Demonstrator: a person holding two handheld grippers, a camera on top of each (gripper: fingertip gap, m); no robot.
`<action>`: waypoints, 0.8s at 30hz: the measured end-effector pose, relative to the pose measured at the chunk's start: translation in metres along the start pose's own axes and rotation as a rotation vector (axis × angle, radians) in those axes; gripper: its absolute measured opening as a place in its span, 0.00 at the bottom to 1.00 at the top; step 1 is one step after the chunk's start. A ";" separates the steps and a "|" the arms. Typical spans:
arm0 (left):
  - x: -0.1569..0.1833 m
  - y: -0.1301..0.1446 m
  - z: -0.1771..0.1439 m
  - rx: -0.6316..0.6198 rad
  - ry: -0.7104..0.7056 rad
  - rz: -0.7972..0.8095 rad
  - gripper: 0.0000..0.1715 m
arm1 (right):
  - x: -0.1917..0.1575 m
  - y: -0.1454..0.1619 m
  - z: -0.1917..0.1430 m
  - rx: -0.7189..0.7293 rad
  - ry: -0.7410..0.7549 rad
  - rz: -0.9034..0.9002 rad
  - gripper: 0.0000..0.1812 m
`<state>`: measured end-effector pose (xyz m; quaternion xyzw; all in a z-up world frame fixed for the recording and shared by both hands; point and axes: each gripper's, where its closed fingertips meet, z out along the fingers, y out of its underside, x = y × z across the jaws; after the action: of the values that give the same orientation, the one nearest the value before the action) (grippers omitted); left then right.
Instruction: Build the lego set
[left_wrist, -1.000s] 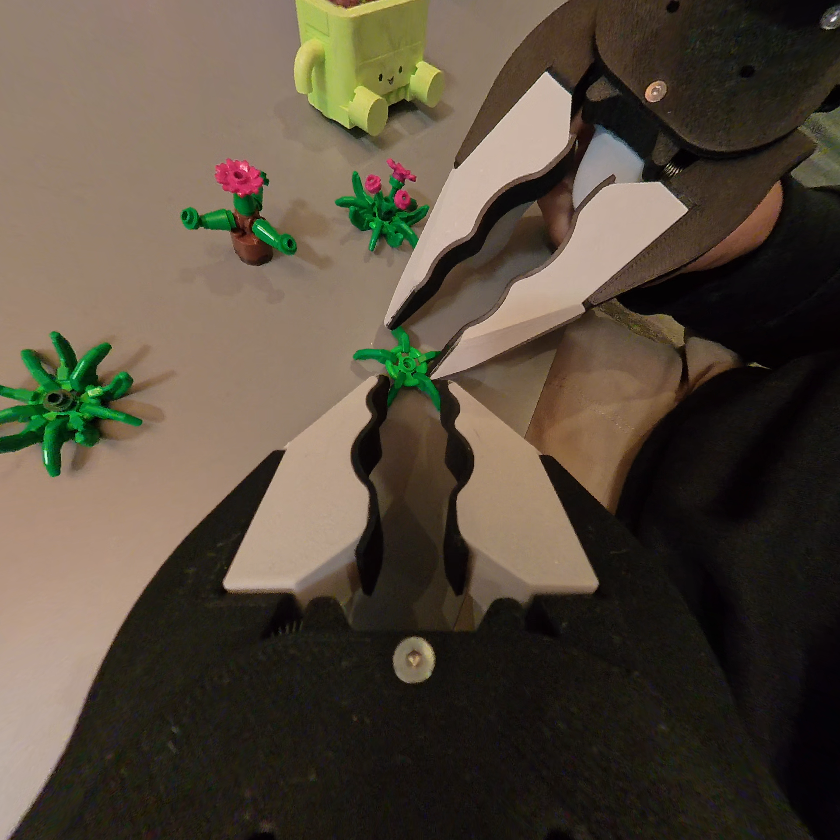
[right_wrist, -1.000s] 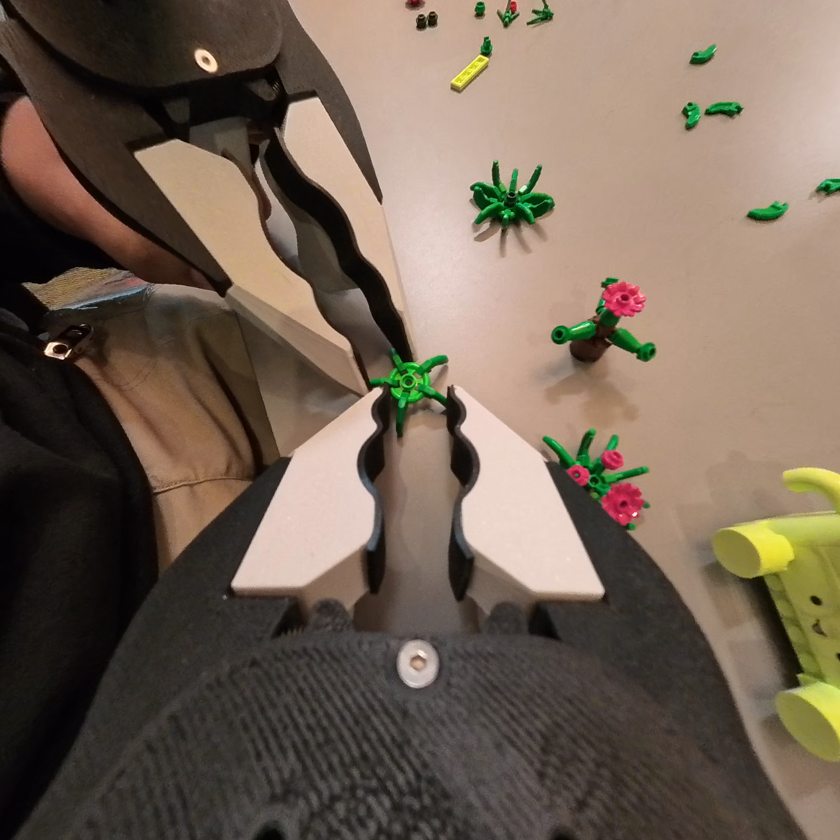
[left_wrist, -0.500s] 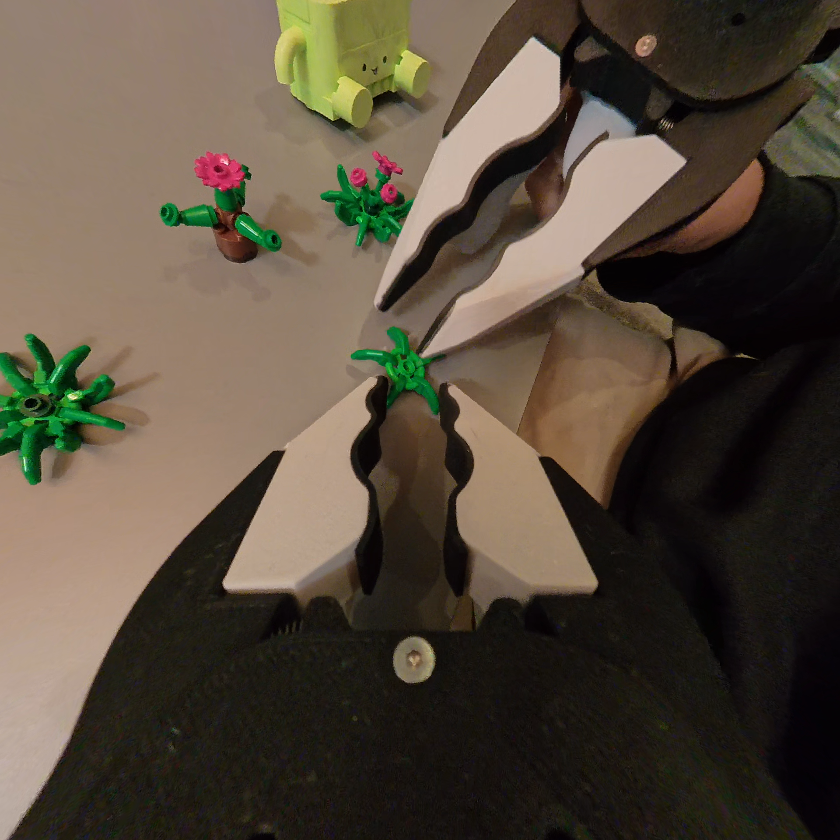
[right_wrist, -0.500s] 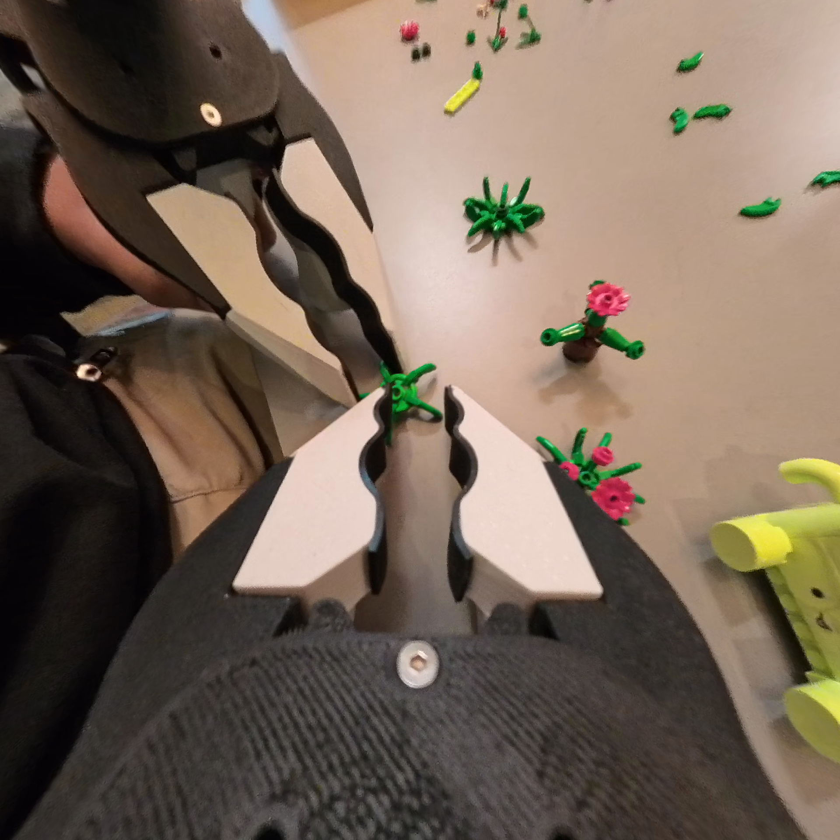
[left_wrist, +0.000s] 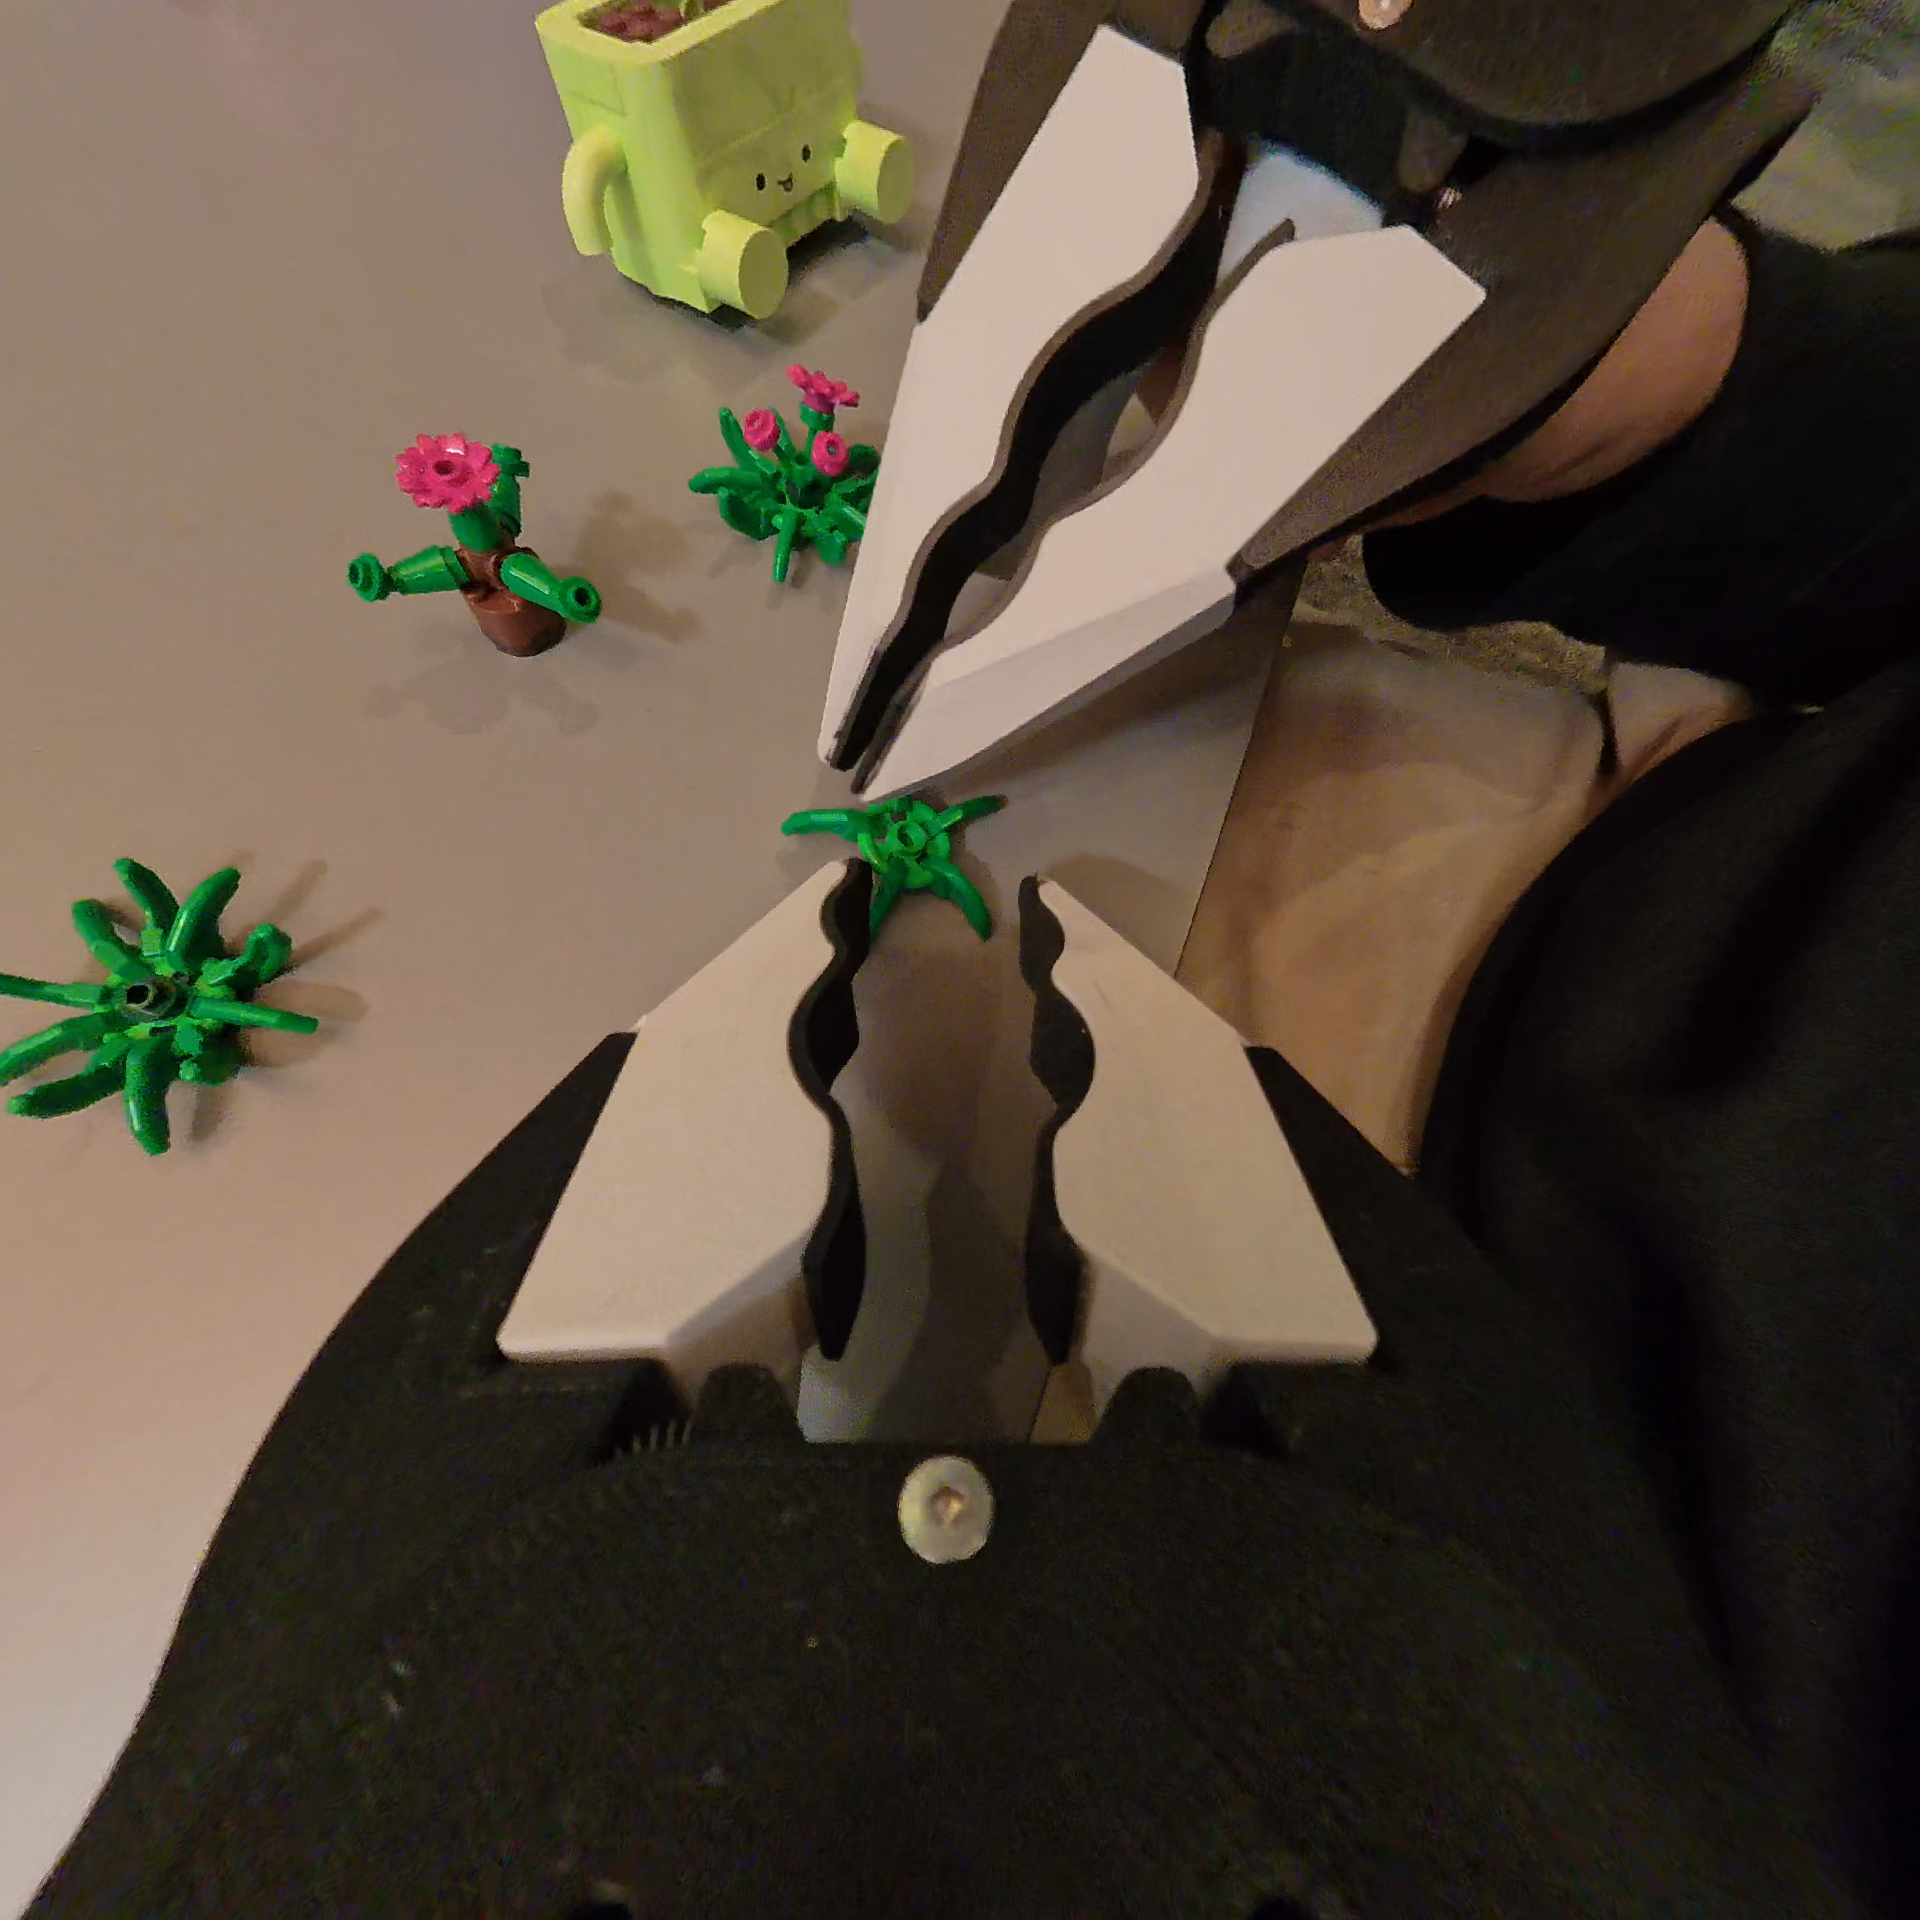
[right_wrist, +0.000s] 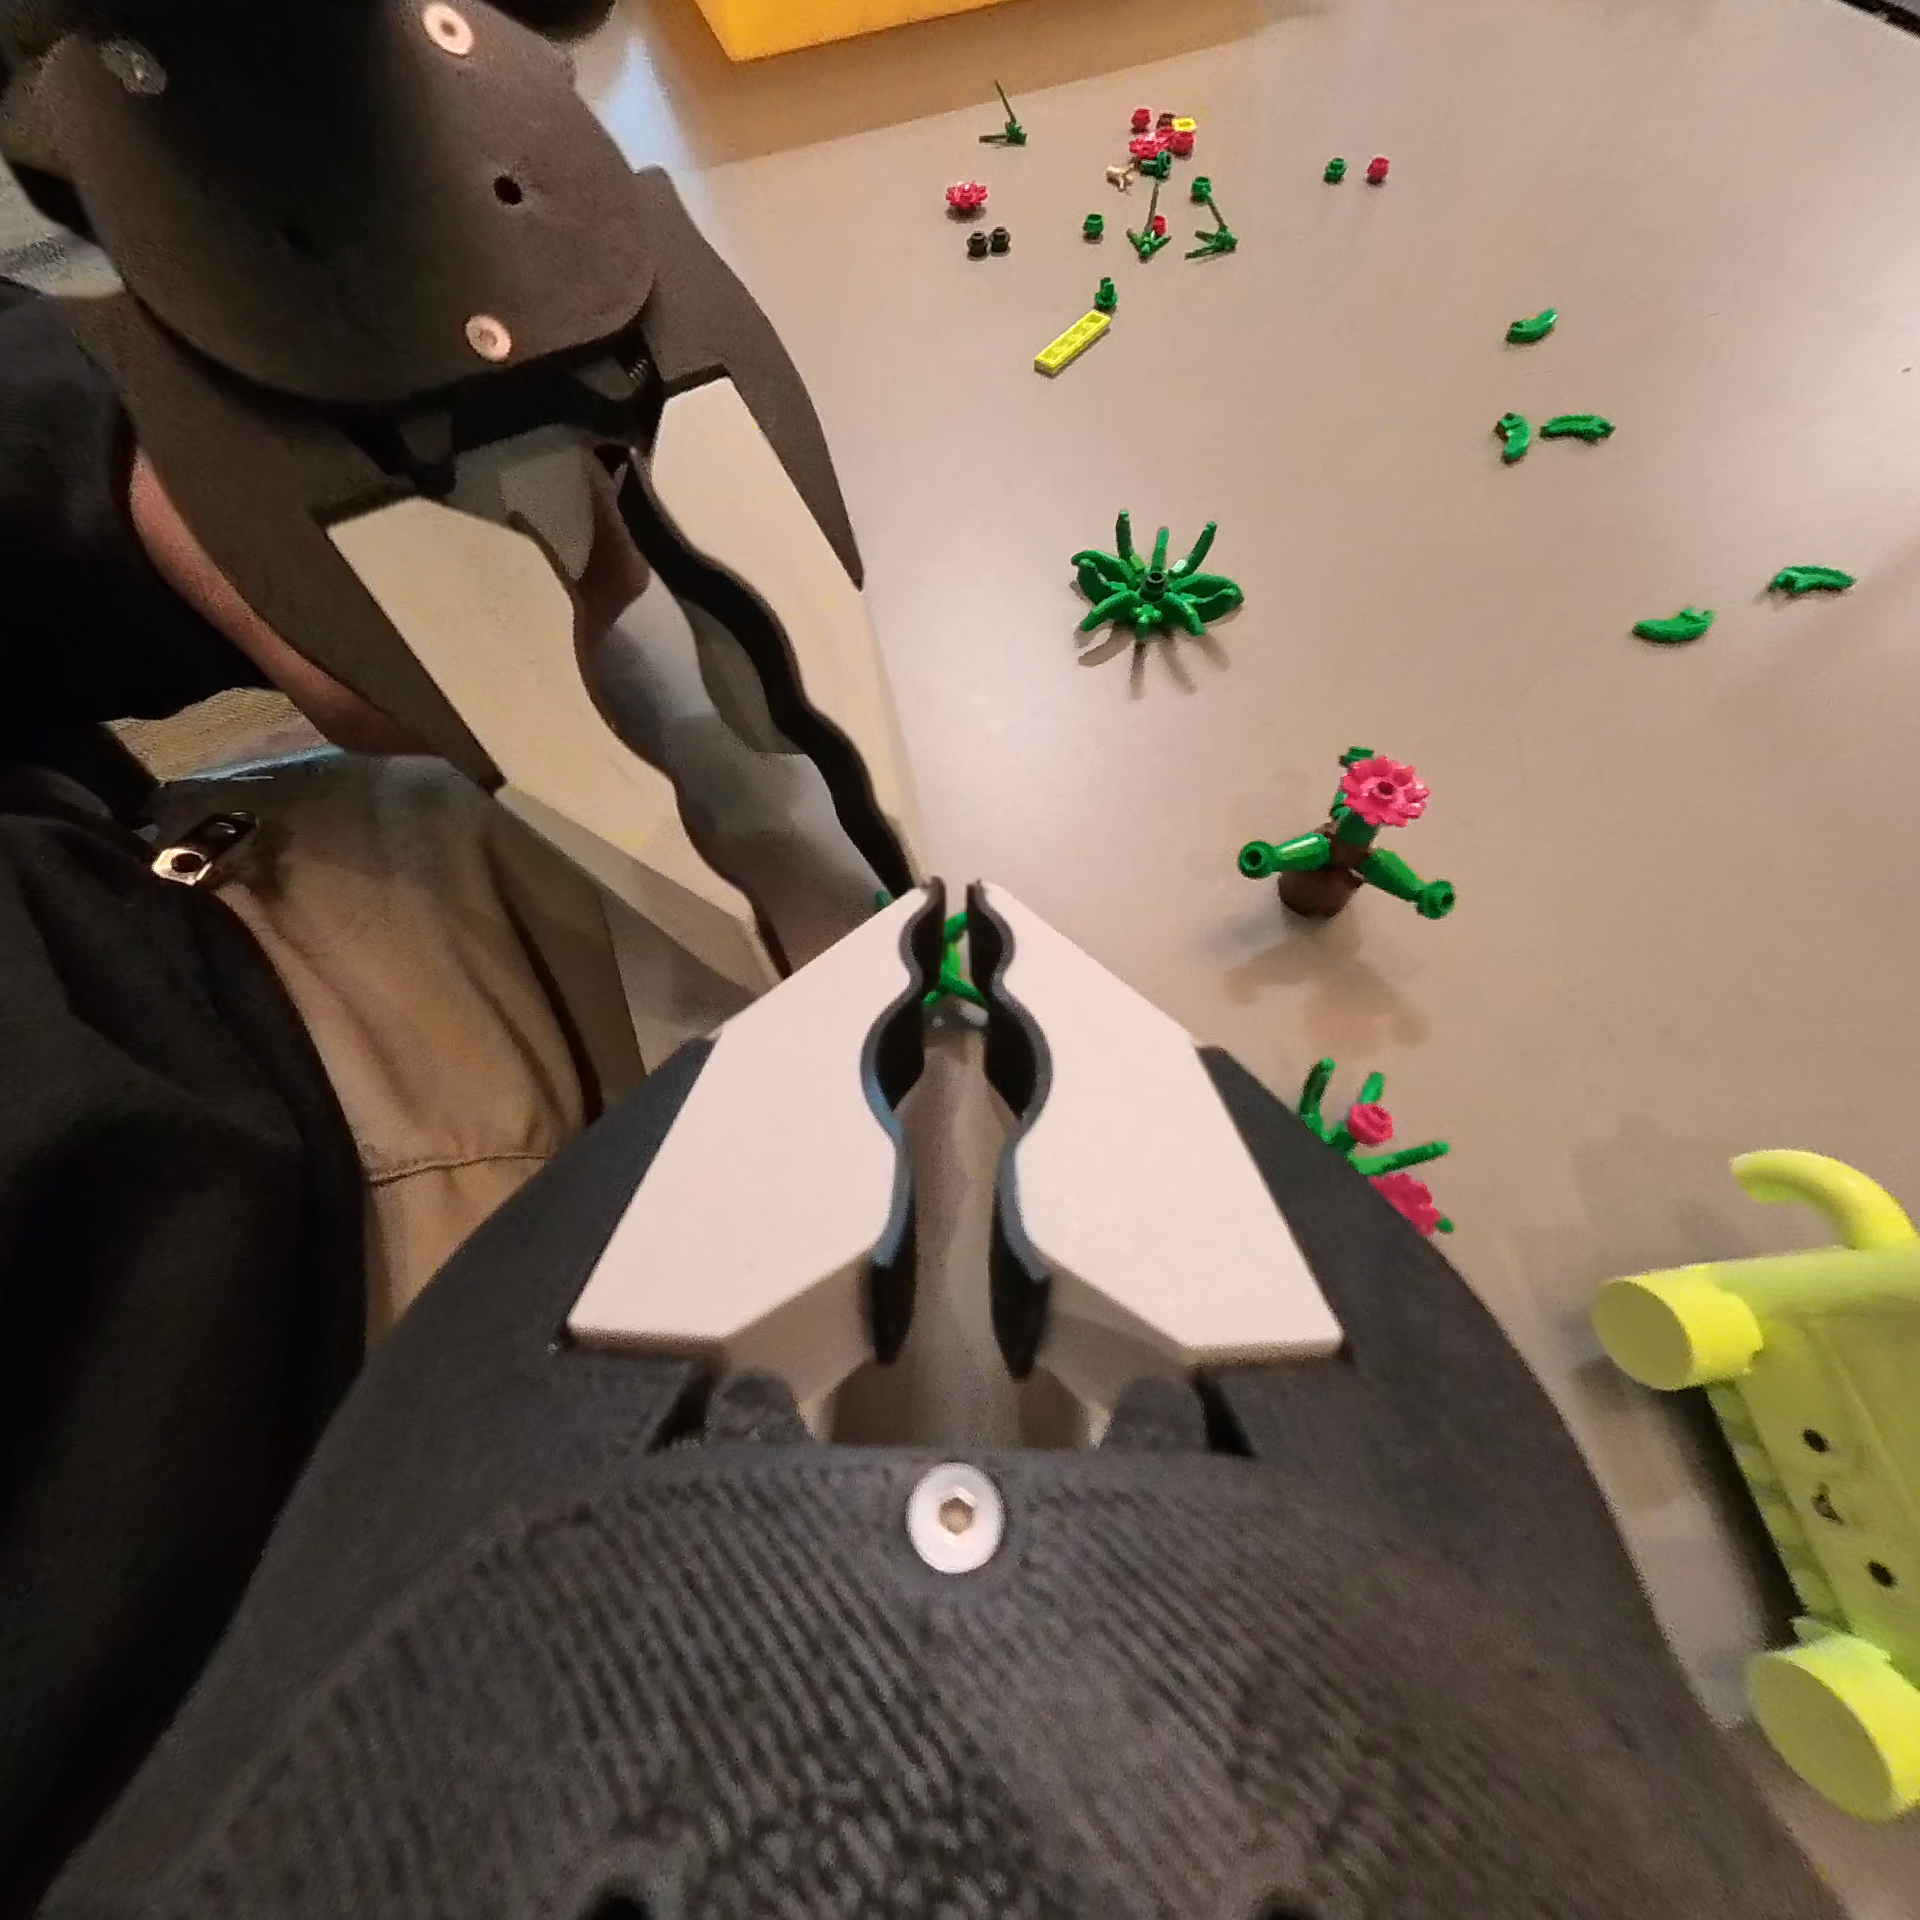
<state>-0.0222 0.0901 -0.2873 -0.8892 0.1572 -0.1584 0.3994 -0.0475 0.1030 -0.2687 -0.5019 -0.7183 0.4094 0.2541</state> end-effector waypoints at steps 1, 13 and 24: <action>0.000 0.001 0.001 -0.007 -0.006 0.005 0.16 | 0.000 0.000 0.000 -0.002 -0.005 0.008 0.01; -0.003 0.003 0.002 -0.019 -0.016 -0.009 0.13 | 0.000 0.007 0.007 -0.063 -0.033 0.043 0.00; -0.004 0.005 0.003 -0.035 -0.025 -0.010 0.14 | 0.001 0.009 0.011 -0.085 -0.047 0.118 0.00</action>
<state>-0.0250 0.0905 -0.2935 -0.8987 0.1506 -0.1464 0.3850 -0.0522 0.1016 -0.2823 -0.5439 -0.7099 0.4044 0.1913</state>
